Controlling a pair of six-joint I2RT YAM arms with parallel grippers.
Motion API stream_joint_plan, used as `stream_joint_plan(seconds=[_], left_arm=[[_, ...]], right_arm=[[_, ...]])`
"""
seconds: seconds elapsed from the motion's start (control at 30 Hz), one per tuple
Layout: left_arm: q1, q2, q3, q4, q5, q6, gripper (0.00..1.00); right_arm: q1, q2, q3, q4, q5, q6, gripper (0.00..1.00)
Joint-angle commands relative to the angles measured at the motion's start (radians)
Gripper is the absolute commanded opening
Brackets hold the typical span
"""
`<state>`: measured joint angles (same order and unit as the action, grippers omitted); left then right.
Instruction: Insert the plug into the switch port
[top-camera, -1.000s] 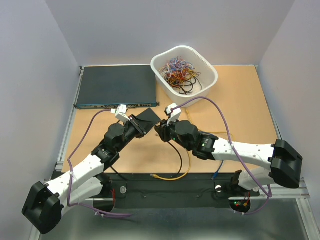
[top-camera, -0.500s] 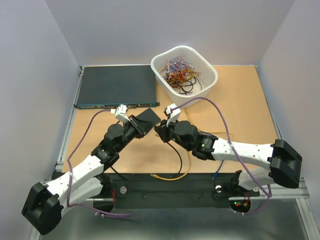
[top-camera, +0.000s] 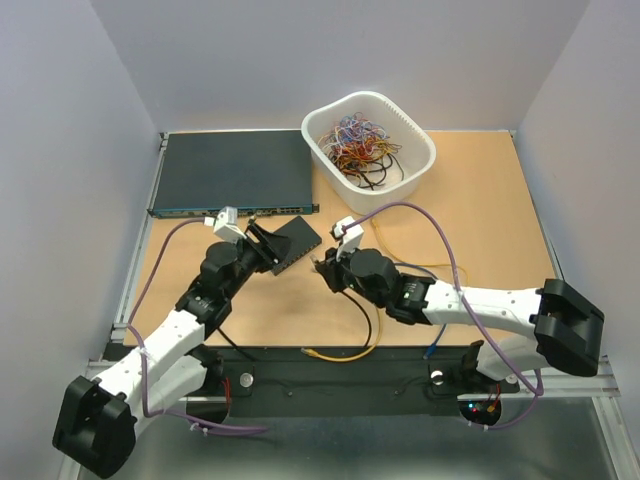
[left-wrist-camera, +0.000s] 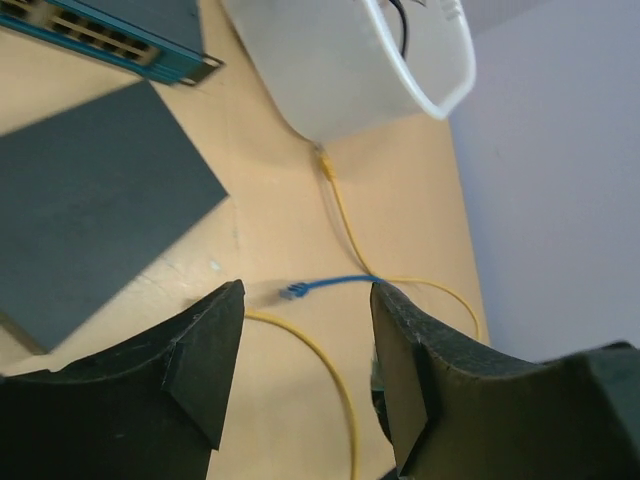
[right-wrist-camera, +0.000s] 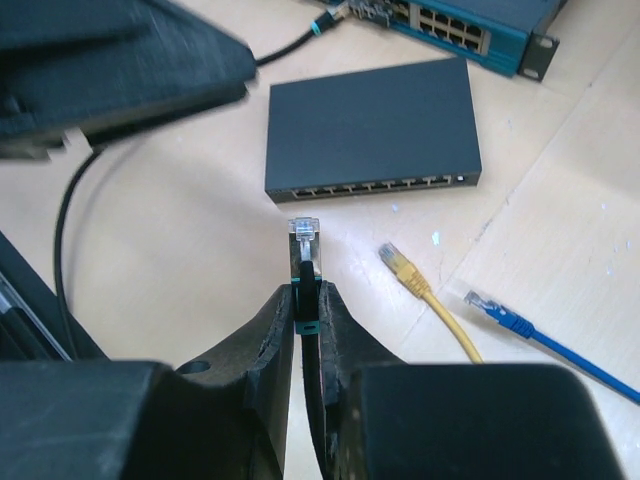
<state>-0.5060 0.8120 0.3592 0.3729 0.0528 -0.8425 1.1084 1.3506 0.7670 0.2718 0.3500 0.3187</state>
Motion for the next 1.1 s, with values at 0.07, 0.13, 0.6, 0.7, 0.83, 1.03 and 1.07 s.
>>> stream_joint_plan(seconds=[0.07, 0.13, 0.6, 0.7, 0.83, 1.03, 1.07], left_arm=[[0.159, 0.033, 0.017, 0.009, 0.042, 0.065, 0.64], [0.205, 0.091, 0.027, 0.043, 0.05, 0.068, 0.64], [0.345, 0.508, 0.19, 0.093, 0.036, 0.149, 0.63], [0.365, 0.576, 0.211, 0.115, 0.053, 0.174, 0.63], [0.374, 0.654, 0.247, 0.144, 0.073, 0.184, 0.61], [0.377, 0.737, 0.265, 0.176, 0.097, 0.2, 0.59], [0.377, 0.751, 0.264, 0.178, 0.102, 0.203, 0.59]], right_arm=[[0.008, 0.053, -0.009, 0.027, 0.007, 0.037, 0.0], [0.008, 0.09, -0.002, 0.014, 0.003, 0.045, 0.0], [0.008, 0.234, 0.058, -0.049, -0.032, 0.079, 0.0], [0.008, 0.277, 0.084, -0.055, -0.032, 0.079, 0.0], [0.01, 0.324, 0.121, -0.066, -0.032, 0.082, 0.01], [0.007, 0.384, 0.184, -0.075, -0.005, 0.072, 0.01], [0.007, 0.403, 0.196, -0.074, -0.002, 0.071, 0.0]])
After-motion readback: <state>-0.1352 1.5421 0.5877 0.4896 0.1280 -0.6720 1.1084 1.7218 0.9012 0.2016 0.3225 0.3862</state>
